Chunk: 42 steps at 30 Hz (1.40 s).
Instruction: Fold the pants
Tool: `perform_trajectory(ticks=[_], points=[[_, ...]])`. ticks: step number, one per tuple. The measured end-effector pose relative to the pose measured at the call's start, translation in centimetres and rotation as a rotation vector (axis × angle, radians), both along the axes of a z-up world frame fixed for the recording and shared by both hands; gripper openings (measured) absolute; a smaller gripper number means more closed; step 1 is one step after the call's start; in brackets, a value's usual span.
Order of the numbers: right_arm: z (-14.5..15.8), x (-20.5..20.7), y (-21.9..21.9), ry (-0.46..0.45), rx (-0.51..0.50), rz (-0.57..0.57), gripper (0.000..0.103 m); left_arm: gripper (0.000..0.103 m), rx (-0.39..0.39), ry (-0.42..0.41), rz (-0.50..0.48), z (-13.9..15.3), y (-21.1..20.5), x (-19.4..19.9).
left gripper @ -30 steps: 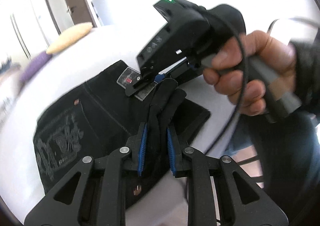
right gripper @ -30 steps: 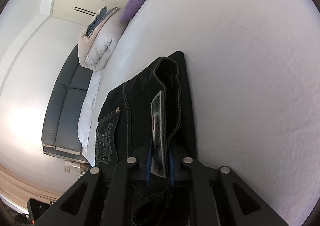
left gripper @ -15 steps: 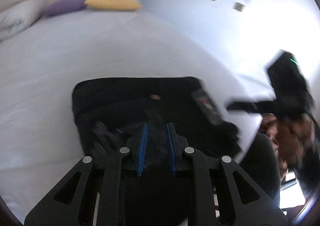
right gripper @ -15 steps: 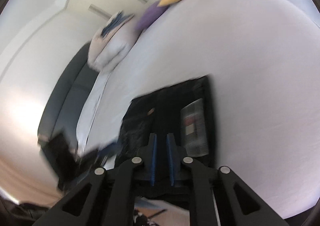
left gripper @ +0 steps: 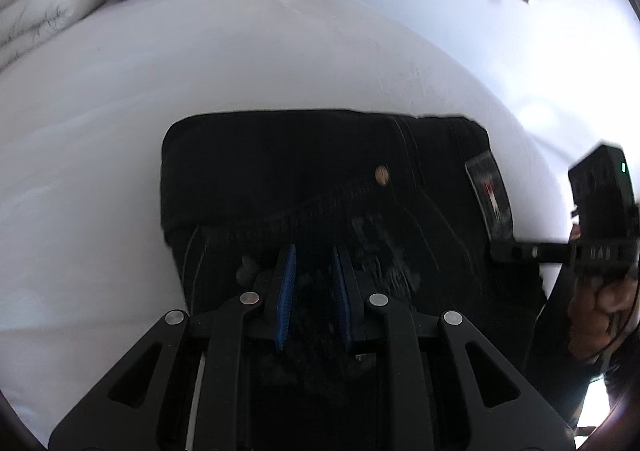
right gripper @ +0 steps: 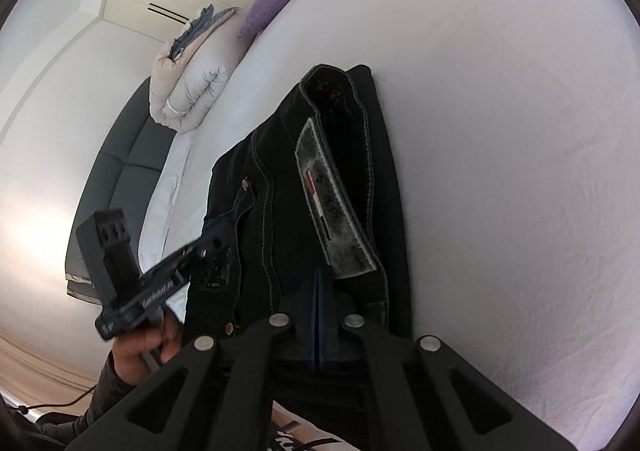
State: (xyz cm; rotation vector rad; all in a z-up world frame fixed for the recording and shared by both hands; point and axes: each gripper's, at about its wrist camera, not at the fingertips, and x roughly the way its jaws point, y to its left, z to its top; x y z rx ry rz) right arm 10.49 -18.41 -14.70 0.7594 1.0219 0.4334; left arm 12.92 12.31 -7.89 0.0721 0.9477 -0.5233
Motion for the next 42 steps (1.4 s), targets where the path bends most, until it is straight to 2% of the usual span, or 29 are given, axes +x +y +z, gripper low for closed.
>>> perform_trajectory(ticks=[2, 5, 10, 17, 22, 26, 31, 33, 35, 37, 39, 41, 42], points=[[-0.2, -0.2, -0.1, -0.006, 0.005, -0.006, 0.000, 0.018, 0.039, -0.023, 0.008, 0.1, 0.2, -0.8], [-0.4, -0.1, -0.1, -0.006, 0.008, -0.019, 0.000, 0.018, 0.048, -0.017, 0.018, 0.4, 0.9, -1.6], [0.0, -1.2, -0.5, -0.007, -0.008, -0.036, 0.000, 0.018, 0.113, -0.046, 0.015, 0.5, 0.7, -3.3], [1.4, -2.4, 0.1, -0.014, -0.053, -0.045, 0.000, 0.018, 0.125, -0.049, 0.018, -1.0, -2.5, -5.6], [2.0, -4.2, -0.5, -0.033, -0.097, -0.039, 0.000, 0.018, 0.131, -0.052, 0.019, -1.5, -3.0, -5.7], [0.9, -5.1, -1.1, -0.043, -0.065, -0.059, 0.000, 0.018, 0.138, -0.058, 0.019, -1.6, -3.4, -5.7], [0.7, -5.6, -0.7, -0.124, -0.113, -0.050, 0.000, 0.018, 0.131, -0.078, 0.021, -1.9, -3.4, -5.9], [0.7, -5.7, -0.9, -0.126, -0.098, -0.058, 0.000, 0.018, 0.124, -0.099, 0.022, -1.9, -3.2, -6.2], [0.9, -5.7, -1.1, -0.129, -0.089, -0.063, 0.000, 0.018, 0.087, -0.118, 0.032, -1.8, -2.7, -6.6], [1.5, -6.0, -1.3, -0.133, -0.091, -0.069, 0.000, 0.018, 0.010, -0.116, 0.049, -1.3, -1.5, -7.3], [2.3, -6.4, -1.8, -0.144, -0.084, -0.078, 0.018, 0.018, -0.065, -0.120, 0.062, -0.5, -0.2, -8.4], [3.8, -6.9, -2.7, -0.180, -0.088, -0.115, 0.063, 0.020, -0.095, -0.130, 0.077, 0.3, 0.9, -9.2], [4.3, -7.0, -3.1, -0.195, -0.090, -0.130, 0.067, 0.027, -0.101, -0.130, 0.082, 0.6, 1.4, -9.2]])
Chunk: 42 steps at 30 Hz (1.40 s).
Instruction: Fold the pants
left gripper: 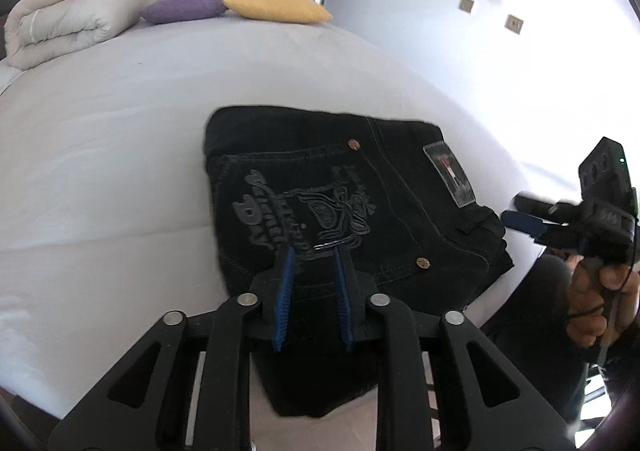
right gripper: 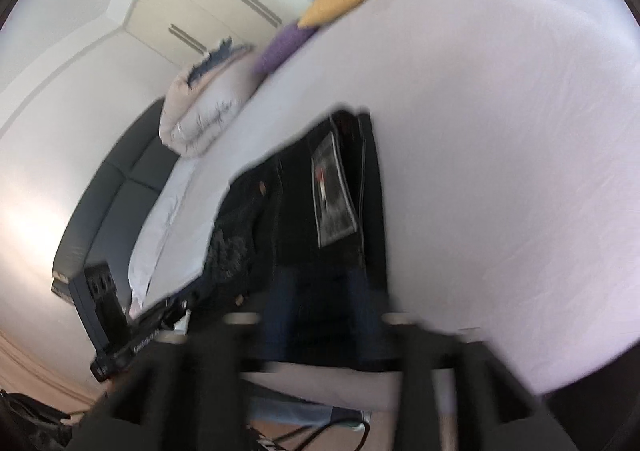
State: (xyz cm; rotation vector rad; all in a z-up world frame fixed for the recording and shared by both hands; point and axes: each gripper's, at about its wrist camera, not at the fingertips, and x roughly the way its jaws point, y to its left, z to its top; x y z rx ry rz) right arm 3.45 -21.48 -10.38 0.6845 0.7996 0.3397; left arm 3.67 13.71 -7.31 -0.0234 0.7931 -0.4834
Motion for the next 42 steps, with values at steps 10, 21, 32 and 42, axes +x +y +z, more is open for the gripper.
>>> perform_trajectory(ticks=[10, 21, 32, 42], points=[[-1.0, 4.8, -1.6, 0.139, 0.016, 0.017, 0.068, 0.093, -0.182, 0.155, 0.070, 0.2, 4.1, 4.7], [-3.7, 11.3, 0.1, 0.290, 0.089, 0.092, 0.050, 0.078, -0.161, 0.362, -0.016, -3.5, 1.3, 9.5], [-1.4, 11.6, 3.0, 0.214, -0.076, 0.121, 0.019, 0.027, -0.133, 0.313, -0.017, -1.7, 1.4, 9.8], [5.2, 16.6, 1.7, 0.073, -0.110, 0.140, 0.019, 0.023, -0.084, 0.158, -0.064, 5.0, 0.4, 15.5]])
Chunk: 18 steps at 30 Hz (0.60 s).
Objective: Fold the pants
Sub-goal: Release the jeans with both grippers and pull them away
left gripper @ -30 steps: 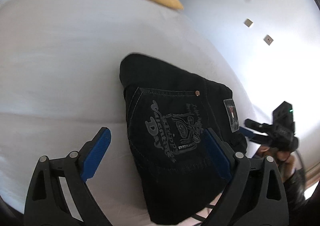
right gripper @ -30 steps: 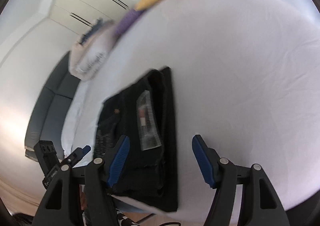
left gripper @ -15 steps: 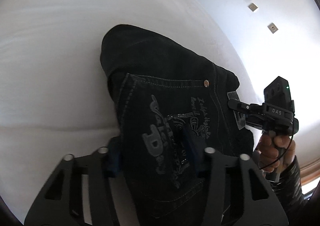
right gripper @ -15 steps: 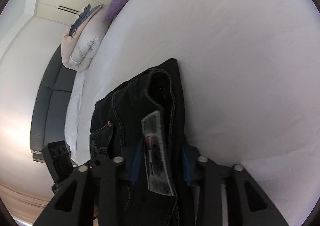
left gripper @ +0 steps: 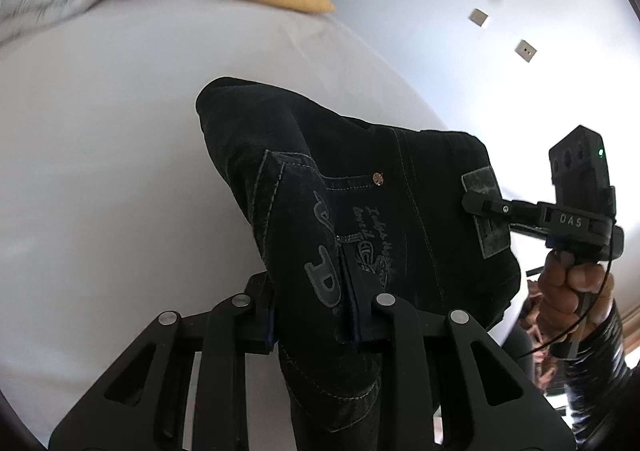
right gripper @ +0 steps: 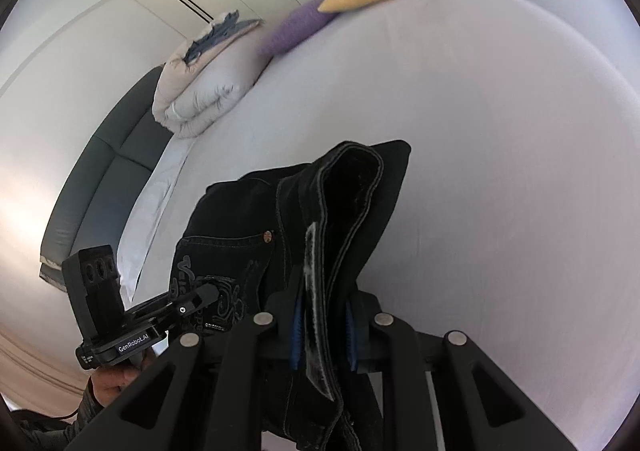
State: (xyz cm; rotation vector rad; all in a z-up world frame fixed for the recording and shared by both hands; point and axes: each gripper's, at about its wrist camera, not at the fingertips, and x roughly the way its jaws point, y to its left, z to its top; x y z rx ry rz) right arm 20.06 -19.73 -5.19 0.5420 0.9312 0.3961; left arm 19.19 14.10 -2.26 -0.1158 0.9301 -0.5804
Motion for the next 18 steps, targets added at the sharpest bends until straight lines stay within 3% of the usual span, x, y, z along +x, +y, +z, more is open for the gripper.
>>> perform_trajectory(ticks=[6, 12, 15, 17, 18], points=[[-1.2, 6.7, -2.1, 0.019, -0.002, -0.037, 0.019, 0.023, 0.025, 0.010, 0.001, -0.7, -1.5, 7.5], [-4.9, 10.9, -3.6, 0.087, -0.008, -0.059, 0.019, 0.024, 0.044, 0.056, 0.021, -4.9, -2.7, 11.8], [-6.5, 11.8, -4.0, 0.108, 0.000, -0.074, 0.023, 0.030, 0.024, 0.065, 0.029, -6.9, -2.1, 12.0], [-7.2, 11.6, -4.3, 0.108, -0.010, -0.093, 0.035, 0.041, 0.035, 0.051, 0.039, -7.4, -1.9, 11.8], [-7.5, 11.5, -4.3, 0.106, -0.007, -0.099, 0.036, 0.046, 0.037, 0.048, 0.045, -7.7, -1.9, 11.8]])
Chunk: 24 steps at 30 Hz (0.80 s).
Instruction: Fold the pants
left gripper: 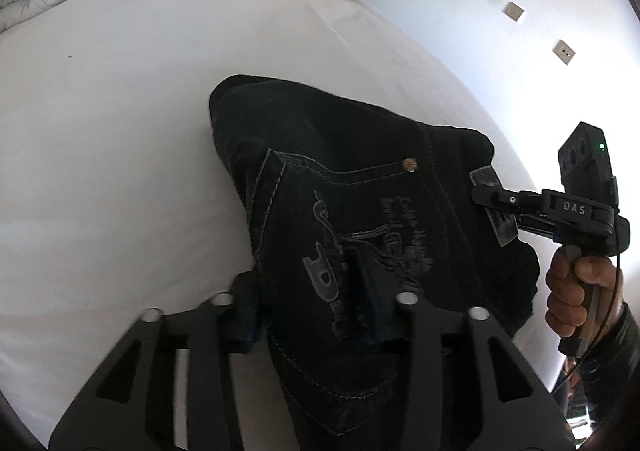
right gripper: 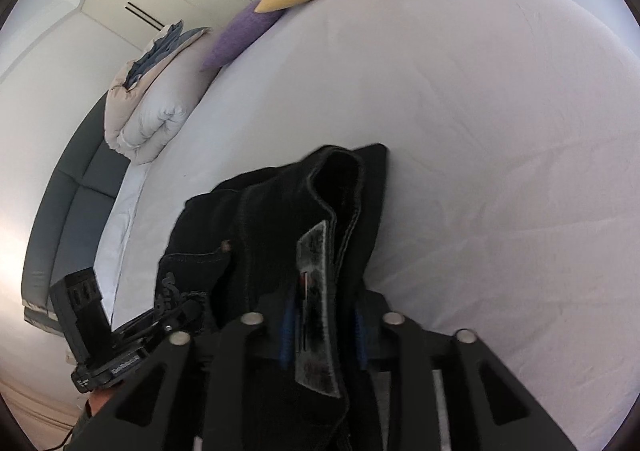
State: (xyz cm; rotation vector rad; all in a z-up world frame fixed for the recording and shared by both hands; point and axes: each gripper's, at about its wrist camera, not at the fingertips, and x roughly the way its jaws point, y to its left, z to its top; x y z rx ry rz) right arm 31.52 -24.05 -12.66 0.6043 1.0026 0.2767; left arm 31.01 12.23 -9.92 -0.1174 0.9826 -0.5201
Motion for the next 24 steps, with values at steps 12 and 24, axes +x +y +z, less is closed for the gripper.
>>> perform_trajectory(ticks=[12, 24], points=[[5.6, -8.5, -0.6, -0.157, -0.134, -0.155, 0.060, 0.082, 0.130, -0.367, 0.076, 7.3, 0.9, -9.4], [21.5, -26.7, 4.9, -0.749, -0.456, -0.312, 0.103, 0.103, 0.290, -1.009, 0.343, 19.4, 0.4, -27.8]])
